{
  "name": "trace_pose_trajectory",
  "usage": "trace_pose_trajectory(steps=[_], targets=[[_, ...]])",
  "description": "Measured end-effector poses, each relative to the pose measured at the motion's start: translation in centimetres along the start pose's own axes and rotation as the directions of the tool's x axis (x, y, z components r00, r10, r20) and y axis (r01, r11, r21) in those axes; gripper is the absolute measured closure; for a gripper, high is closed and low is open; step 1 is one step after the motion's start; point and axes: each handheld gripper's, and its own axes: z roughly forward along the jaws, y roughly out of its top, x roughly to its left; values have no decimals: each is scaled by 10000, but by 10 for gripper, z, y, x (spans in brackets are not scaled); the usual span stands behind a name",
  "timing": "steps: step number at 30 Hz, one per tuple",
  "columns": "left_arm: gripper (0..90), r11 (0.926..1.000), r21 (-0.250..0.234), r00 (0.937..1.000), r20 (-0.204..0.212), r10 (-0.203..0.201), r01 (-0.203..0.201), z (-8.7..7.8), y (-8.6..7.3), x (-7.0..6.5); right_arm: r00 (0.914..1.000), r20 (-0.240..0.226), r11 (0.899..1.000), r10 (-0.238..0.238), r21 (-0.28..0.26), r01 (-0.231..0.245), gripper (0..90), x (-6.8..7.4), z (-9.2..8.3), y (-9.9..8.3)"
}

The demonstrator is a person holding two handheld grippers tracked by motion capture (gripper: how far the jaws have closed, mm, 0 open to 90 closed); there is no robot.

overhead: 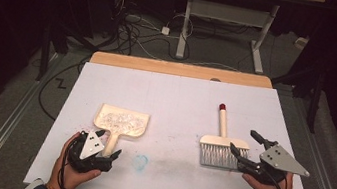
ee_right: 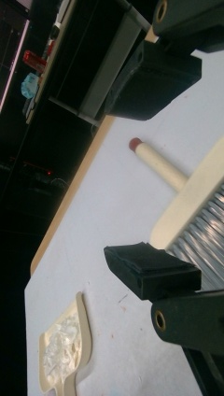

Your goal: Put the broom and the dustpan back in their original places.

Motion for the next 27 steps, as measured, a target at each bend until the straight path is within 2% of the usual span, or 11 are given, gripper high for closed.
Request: trace_pose_trajectory(steps=[5,8,11,14,18,21,23,26,27], targets=[[192,10000,50,9999,-133,-15,16,1,0,0,9991,1,9987,421,279,-420,279,3,-5,-20],[191,10000,21,9999,-169,16,-16,1,0,0,9990,-4,9975,451,549,-450,282,6,-7,-31],[191,10000,16,9998,-162,62,-62,0,1,-2,9987,-80,9971,495,579,-490,282,7,-8,-33],[191,9998,17,9997,-157,201,-201,0,2,-4,9967,-192,9960,788,427,-779,283,6,-8,-33],[191,9988,3,9986,-179,495,-495,0,0,-5,9980,-164,9972,617,424,-609,284,8,-8,-31],[191,9997,-64,9996,-114,255,-256,-2,0,-4,9987,-112,9981,496,379,-491,284,11,-10,-29],[191,9994,-5,9993,-115,358,-358,-2,-1,-5,9996,-29,9988,288,385,-287,284,13,-10,-28],[191,9994,-28,9994,-63,332,-332,-2,0,-5,9996,-34,9991,269,339,-267,284,15,-10,-27],[191,9989,-93,9989,-104,450,-451,-1,0,-4,9998,-60,9992,205,342,-203,285,15,-10,-27]])
